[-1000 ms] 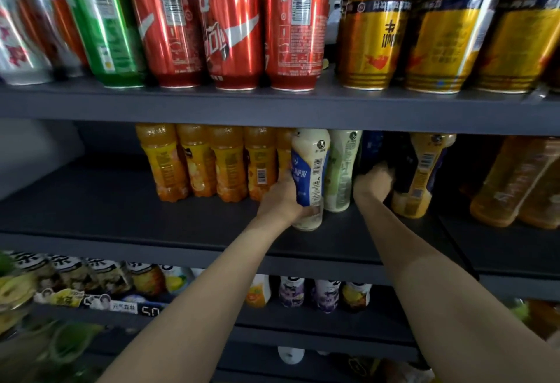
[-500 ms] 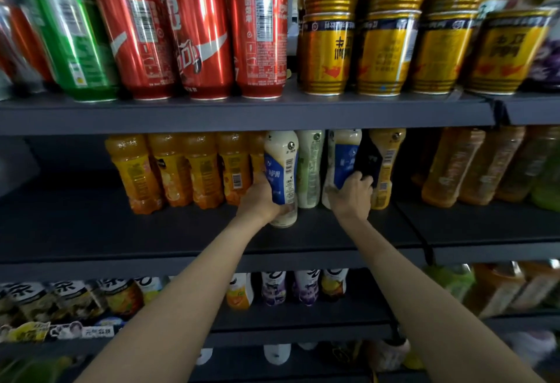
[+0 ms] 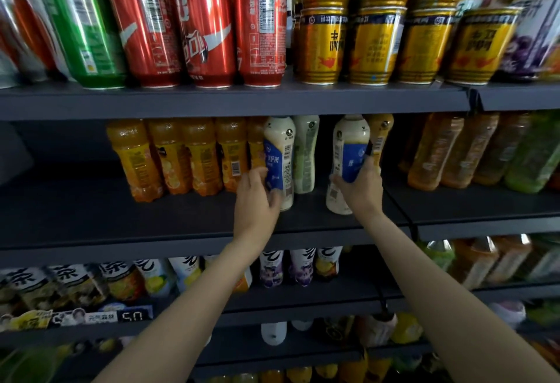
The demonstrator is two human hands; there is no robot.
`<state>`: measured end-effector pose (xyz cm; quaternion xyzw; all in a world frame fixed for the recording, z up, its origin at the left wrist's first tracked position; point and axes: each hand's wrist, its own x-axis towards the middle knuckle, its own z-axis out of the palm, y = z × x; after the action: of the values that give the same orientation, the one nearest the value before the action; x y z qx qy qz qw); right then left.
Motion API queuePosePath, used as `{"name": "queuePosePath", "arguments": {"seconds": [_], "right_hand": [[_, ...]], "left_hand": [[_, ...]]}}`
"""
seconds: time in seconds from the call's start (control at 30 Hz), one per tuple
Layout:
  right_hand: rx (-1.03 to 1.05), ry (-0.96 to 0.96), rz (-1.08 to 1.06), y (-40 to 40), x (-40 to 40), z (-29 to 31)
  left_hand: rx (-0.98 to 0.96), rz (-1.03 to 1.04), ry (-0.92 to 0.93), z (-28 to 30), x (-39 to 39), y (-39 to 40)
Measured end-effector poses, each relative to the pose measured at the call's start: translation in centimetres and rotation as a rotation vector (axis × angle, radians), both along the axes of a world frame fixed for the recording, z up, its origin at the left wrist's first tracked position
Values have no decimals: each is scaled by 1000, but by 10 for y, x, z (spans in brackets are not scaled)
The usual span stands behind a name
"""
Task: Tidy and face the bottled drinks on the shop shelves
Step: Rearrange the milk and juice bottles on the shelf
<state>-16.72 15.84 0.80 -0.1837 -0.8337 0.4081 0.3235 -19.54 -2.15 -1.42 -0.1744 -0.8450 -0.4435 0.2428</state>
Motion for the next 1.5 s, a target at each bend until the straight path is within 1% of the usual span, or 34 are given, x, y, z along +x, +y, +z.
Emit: {"name": "queuePosePath", "arguments": {"seconds": [0.07, 0.13, 0.17, 0.23, 0.3, 0.33, 0.37, 0.4, 0.43, 0.47, 0.5, 0.53, 0.6, 0.67, 0.7, 0.73, 0.77, 0.8, 0.83, 0.93, 0.97, 1.0, 1.07, 1.1, 1.13, 1.17, 1.2, 1.23, 1.3, 1.33, 1.37, 1.4, 1.43, 1.5], "right_hand": [[1, -1, 16, -2, 10, 0], [-58, -38, 74, -7, 23, 5], [-139, -48, 138, -9, 31, 8], [-397, -11, 344, -14, 45, 11], [-671, 36, 530, -20, 57, 14], [-770, 55, 595, -22, 61, 15], [-827, 68, 635, -24, 65, 16], [-848, 72, 652, -27, 68, 18], [-835, 65, 641, -29, 70, 21], [-798, 49, 596, -31, 72, 22], [-773, 34, 532, -33, 73, 21], [-786, 21, 480, -35, 72, 19], [-938, 0, 427, -42, 73, 13], [-1136, 6, 388, -51, 74, 8], [-1201, 18, 364, -54, 74, 8], [-1240, 32, 339, -57, 74, 8], [-1264, 49, 320, -58, 75, 8], [-1272, 72, 313, -59, 76, 9], [-1270, 99, 322, -59, 77, 11], [-1252, 188, 416, -57, 81, 20], [-1255, 215, 468, -57, 83, 23], [-1259, 236, 518, -57, 85, 25], [-1251, 249, 591, -57, 87, 29], [-1225, 225, 604, -56, 88, 31], [-1184, 175, 595, -56, 89, 32], [-1151, 116, 573, -56, 90, 34], [-1143, 68, 542, -57, 90, 35], [-1167, 46, 517, -58, 90, 35], [-1232, 50, 482, -61, 91, 36], [-1254, 61, 470, -62, 91, 36], [-1269, 74, 463, -63, 92, 35], [-1276, 86, 467, -63, 93, 35], [-1269, 100, 475, -62, 93, 34], [-1225, 133, 497, -59, 93, 33]], "left_hand": [[-4, -170, -106, -2, 10, -3], [-27, -328, -310, -3, 14, -5], [-8, -394, -436, -2, 15, -7], [106, -525, -690, 2, 21, -14], [303, -703, -935, 8, 31, -22], [403, -788, -1021, 10, 36, -26], [484, -852, -1064, 14, 41, -29], [533, -876, -1067, 17, 46, -31], [554, -851, -1040, 20, 50, -31], [531, -779, -980, 23, 53, -31], [447, -672, -883, 25, 55, -31], [307, -555, -745, 27, 55, -33], [-3, -365, -409, 28, 57, -39], [-246, -315, -105, 26, 61, -44], [-324, -315, -3, 27, 65, -45], [-357, -322, 54, 27, 67, -46], [-337, -334, 56, 28, 69, -47], [-266, -345, -17, 30, 70, -49], [-154, -371, -150, 34, 71, -51], [303, -616, -773, 46, 74, -60], [400, -667, -909, 46, 75, -62], [461, -698, -968, 45, 75, -64], [537, -721, -952, 47, 78, -64], [539, -713, -908, 48, 79, -63], [483, -684, -822, 49, 80, -63], [357, -630, -684, 50, 79, -64], [192, -561, -506, 51, 79, -65], [57, -507, -331, 52, 79, -65], [-137, -480, -42, 52, 83, -64], [-204, -477, 56, 51, 85, -63], [-245, -472, 99, 50, 86, -62], [-245, -477, 84, 48, 85, -63], [-209, -499, 12, 46, 82, -63], [-67, -540, -239, 46, 78, -64]]}}
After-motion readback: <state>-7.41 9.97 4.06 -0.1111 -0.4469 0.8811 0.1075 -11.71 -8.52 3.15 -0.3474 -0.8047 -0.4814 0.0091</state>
